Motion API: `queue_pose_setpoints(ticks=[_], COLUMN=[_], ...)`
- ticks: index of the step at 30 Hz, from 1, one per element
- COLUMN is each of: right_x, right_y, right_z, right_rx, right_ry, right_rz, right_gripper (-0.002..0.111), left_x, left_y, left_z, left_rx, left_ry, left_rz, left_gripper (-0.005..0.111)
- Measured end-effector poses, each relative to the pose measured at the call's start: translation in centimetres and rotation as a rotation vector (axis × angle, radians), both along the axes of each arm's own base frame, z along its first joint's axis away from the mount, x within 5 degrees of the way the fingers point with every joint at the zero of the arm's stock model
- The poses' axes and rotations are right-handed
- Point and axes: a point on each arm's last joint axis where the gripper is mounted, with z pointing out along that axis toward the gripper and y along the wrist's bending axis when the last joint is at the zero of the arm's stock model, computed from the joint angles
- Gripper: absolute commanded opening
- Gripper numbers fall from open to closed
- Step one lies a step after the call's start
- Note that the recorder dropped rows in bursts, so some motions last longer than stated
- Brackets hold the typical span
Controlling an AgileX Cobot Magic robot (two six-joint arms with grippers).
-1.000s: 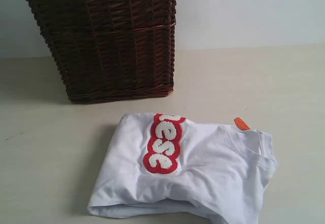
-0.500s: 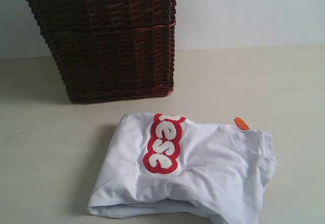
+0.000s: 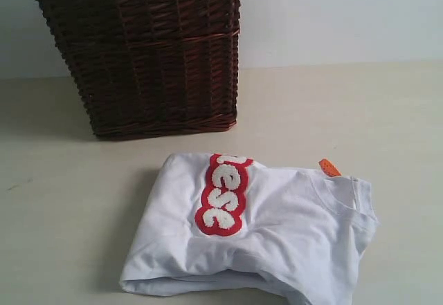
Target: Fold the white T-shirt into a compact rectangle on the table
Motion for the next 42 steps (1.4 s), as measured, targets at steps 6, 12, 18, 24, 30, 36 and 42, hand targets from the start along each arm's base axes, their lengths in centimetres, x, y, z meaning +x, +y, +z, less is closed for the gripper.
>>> queue_pose_setpoints(ticks=[6, 12, 18, 24, 30, 36, 42], right_x=[-0.08, -0.14, -0.15, -0.15, -0.15, -0.15, -0.15], right_y=[0.27, 0.36, 0.36, 0.36, 0.36, 0.36, 0.36], right_z=[-0.46, -0.69, -0.74, -0.74, -0.74, -0.74, -0.74], right_rx=[-0.037, -0.049, -0.115, -0.126, -0.126, -0.126, -0.126], right_ry=[0.054, 0.079, 0.088, 0.088, 0.088, 0.088, 0.088], right_rz=[0.059, 0.081, 0.096, 0.098, 0.098, 0.098, 0.098], right_gripper=[0.0, 0.0, 0.0, 0.0, 0.0, 0.0, 0.0], left_x=[-0.01, -0.01, -0.01, -0.01, -0.01, -0.01, -0.01], left_y=[-0.01, -0.01, -0.01, -0.01, -0.01, -0.01, -0.01], left_z=[-0.02, -0.02, -0.02, -0.02, -0.02, -0.02, -0.02], left_rx=[0.0, 0.0, 0.0, 0.0, 0.0, 0.0, 0.0], left_ry=[0.002, 0.002, 0.002, 0.002, 0.002, 0.002, 0.002], left_rz=[-0.001, -0.001, -0.001, -0.001, -0.001, -0.001, -0.001], left_gripper=[0.0, 0.0, 0.0, 0.0, 0.0, 0.0, 0.0])
